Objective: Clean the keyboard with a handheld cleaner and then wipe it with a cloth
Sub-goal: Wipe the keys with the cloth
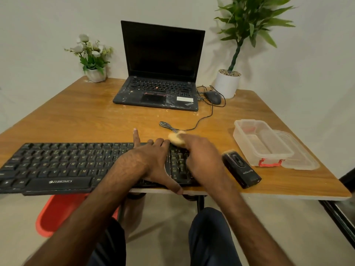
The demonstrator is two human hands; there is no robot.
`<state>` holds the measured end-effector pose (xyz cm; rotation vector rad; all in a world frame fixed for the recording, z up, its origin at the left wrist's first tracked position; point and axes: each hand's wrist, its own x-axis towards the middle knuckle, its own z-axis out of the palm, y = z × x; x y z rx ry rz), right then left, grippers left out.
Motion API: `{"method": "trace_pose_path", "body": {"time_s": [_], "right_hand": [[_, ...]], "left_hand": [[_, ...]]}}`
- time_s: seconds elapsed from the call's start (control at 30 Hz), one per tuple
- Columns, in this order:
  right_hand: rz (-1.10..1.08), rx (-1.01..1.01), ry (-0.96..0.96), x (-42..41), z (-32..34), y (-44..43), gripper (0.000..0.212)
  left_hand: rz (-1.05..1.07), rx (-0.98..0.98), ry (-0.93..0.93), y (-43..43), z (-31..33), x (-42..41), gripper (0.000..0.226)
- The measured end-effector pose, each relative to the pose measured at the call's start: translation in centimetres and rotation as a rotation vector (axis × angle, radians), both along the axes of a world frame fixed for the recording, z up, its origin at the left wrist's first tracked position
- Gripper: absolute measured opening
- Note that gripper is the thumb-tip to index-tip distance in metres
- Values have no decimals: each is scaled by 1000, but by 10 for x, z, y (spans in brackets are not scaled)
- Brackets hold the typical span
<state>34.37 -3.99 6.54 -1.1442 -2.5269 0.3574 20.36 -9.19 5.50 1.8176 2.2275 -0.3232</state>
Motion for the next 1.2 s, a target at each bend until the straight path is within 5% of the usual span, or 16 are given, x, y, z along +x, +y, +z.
{"method": "trace_pose_path", "body": {"time_s": [0.27,0.4,0.57,0.63,0.7,0.9,1.2], "right_hand": [[173,-148,-389,32,6,-21,75],[167,-64,-174,48,-3,-35,68],[156,-74,-174,34,5,-19,41],[34,-116,-8,27,19,-1,29],[-41,64,155,15,20,14,25],[244,204,-169,-13,-13,1,43],[285,14,-253,29,-2,-31,43]], "left_hand": [[0,-8,-14,1,4,1,145],[-15,-4,-21,-1,5,-2,148],[33,-108,-34,-11,17,-11,148],[39,-104,-44,-12,17,-14,145],[41,-97,-46,-13,17,-14,144],[48,-96,-41,-14,16,-12,142],[36,-117,-21,-12,15,-12,142]]}}
